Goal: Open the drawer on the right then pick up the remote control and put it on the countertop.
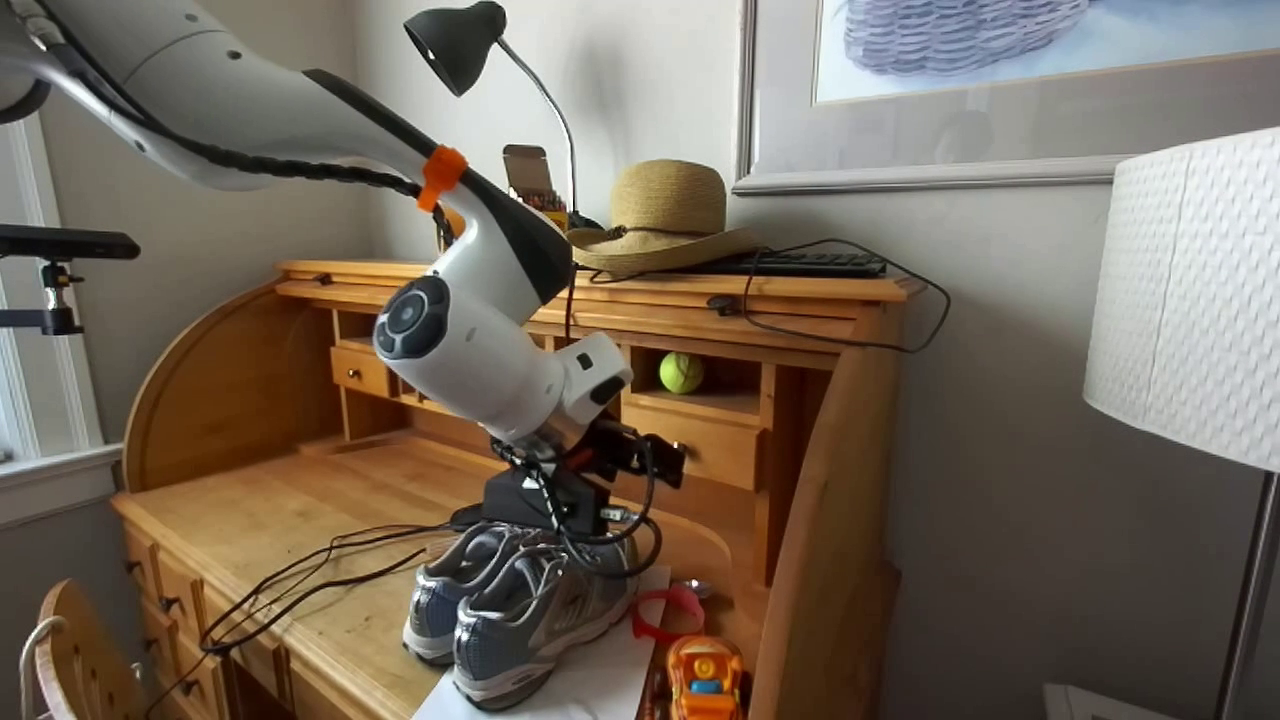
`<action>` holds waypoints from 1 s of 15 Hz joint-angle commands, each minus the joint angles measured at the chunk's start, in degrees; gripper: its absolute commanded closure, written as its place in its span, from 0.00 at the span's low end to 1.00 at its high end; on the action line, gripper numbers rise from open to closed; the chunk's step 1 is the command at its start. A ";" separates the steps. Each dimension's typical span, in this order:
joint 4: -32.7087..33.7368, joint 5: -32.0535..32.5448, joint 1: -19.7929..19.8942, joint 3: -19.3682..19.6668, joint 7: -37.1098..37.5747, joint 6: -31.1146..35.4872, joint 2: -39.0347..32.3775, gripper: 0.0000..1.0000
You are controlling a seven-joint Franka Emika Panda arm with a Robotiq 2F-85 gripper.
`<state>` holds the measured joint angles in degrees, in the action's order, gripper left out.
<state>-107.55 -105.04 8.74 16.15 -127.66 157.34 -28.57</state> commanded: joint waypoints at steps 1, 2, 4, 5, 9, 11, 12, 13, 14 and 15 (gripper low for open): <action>3.90 -10.22 -0.23 -0.07 -9.88 0.86 -4.09 0.00; 4.62 -13.70 -0.81 0.12 -13.26 1.16 -4.64 0.00; 6.17 -23.29 -2.69 1.13 -22.65 2.64 -5.71 0.00; 6.53 -27.47 -3.49 1.69 -26.80 2.30 -6.05 0.00; 7.66 -33.51 -13.89 12.55 -28.45 -1.24 -9.09 0.00; 7.47 -34.09 -15.42 14.51 -28.16 -1.98 -10.21 0.00; 7.22 -34.29 -13.29 12.12 -29.38 -1.71 -9.92 0.00; 6.50 -31.96 -12.35 11.22 -28.58 -2.67 -9.72 0.00; 6.75 -32.03 -12.32 11.36 -28.52 -2.70 -10.43 0.00; 7.06 -31.38 -11.87 11.17 -27.85 -3.14 -10.95 0.00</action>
<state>-101.12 -137.34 -4.39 27.33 -155.17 156.57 -37.47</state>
